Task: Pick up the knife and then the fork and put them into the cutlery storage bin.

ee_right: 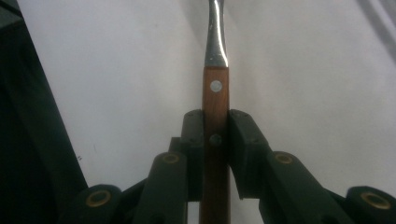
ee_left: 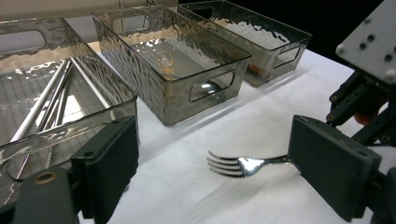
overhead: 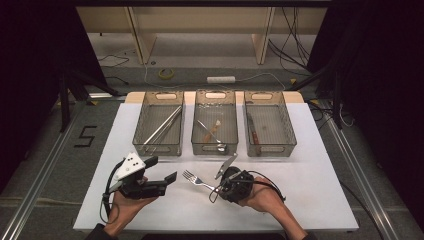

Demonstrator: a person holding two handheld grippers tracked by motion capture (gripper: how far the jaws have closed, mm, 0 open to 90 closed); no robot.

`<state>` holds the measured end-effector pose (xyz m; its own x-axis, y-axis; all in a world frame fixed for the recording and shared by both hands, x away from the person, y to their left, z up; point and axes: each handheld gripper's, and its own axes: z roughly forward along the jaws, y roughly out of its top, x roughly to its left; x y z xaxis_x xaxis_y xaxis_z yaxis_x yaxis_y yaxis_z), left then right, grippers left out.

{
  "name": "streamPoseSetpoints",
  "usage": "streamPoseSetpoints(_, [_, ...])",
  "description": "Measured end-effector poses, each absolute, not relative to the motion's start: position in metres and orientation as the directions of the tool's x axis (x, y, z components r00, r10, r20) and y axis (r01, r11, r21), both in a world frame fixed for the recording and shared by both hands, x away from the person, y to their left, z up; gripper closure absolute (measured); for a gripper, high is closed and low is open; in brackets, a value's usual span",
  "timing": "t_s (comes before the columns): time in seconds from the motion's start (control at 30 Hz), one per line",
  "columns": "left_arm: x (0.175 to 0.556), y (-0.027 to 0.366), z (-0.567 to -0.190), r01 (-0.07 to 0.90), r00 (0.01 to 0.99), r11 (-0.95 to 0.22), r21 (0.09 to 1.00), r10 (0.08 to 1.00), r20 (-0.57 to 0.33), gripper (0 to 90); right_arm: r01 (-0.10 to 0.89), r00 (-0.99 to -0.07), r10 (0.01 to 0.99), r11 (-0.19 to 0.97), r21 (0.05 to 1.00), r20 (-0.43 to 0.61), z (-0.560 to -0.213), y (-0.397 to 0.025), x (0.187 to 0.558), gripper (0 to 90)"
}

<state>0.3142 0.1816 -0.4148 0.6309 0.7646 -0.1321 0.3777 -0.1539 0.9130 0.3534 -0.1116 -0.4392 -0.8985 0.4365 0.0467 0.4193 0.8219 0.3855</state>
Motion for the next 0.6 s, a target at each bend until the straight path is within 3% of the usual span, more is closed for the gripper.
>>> streamPoseSetpoints(0.6, [0.315, 0.182, -0.415, 0.380, 0.627, -0.151, 0.913, 0.767, -0.135, 15.8, 0.522, -0.817, 0.569, 0.667, 0.532, 0.087, -0.398, -0.160, 0.390, 77.4])
